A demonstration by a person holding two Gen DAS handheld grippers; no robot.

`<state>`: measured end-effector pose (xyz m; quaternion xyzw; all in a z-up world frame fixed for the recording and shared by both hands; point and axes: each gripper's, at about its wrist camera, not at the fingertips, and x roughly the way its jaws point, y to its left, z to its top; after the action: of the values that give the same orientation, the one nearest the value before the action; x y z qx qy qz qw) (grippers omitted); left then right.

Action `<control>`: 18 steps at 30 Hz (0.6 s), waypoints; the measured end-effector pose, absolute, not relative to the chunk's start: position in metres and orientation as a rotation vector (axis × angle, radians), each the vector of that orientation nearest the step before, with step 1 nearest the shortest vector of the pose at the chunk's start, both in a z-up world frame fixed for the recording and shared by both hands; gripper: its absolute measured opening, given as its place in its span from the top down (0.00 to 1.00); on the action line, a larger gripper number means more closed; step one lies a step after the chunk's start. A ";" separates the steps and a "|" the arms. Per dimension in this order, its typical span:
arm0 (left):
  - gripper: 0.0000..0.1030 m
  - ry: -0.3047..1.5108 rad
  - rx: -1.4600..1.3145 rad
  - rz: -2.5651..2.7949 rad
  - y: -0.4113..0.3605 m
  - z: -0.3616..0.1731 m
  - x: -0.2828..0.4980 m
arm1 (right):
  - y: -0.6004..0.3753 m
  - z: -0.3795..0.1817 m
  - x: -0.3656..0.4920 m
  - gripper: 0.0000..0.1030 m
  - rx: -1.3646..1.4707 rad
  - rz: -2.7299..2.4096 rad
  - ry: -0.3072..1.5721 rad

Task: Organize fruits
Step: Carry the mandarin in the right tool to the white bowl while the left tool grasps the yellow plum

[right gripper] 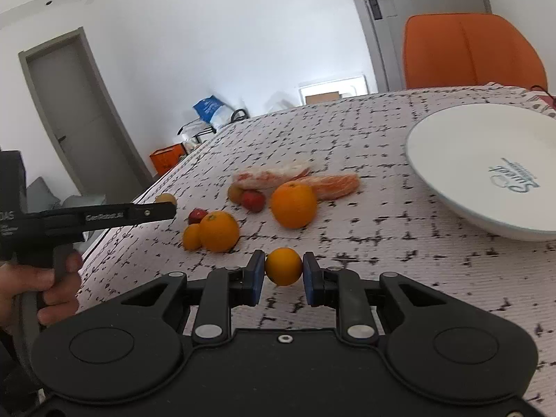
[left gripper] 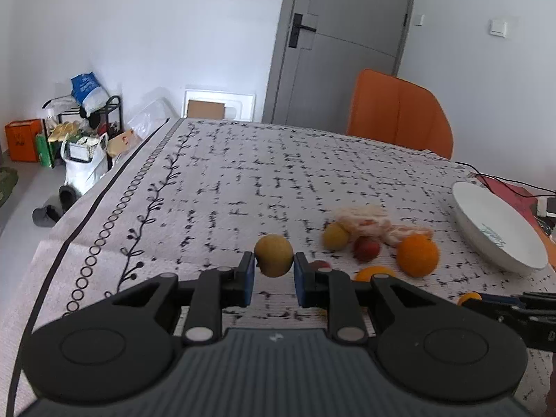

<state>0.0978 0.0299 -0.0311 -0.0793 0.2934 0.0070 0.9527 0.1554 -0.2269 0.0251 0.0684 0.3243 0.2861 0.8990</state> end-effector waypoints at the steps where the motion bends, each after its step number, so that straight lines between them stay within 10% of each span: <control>1: 0.79 0.594 -0.159 0.008 0.027 -0.029 0.098 | -0.229 0.026 0.155 0.79 0.145 0.587 0.667; 18: 0.79 0.562 -0.066 -0.147 -0.055 -0.012 0.114 | -0.300 0.037 0.153 0.79 0.208 0.457 0.578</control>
<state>0.1142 -0.0552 -0.0123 -0.0325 0.2771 -0.0725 0.9575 0.1535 -0.3004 0.0373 0.1016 0.2819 0.2231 0.9276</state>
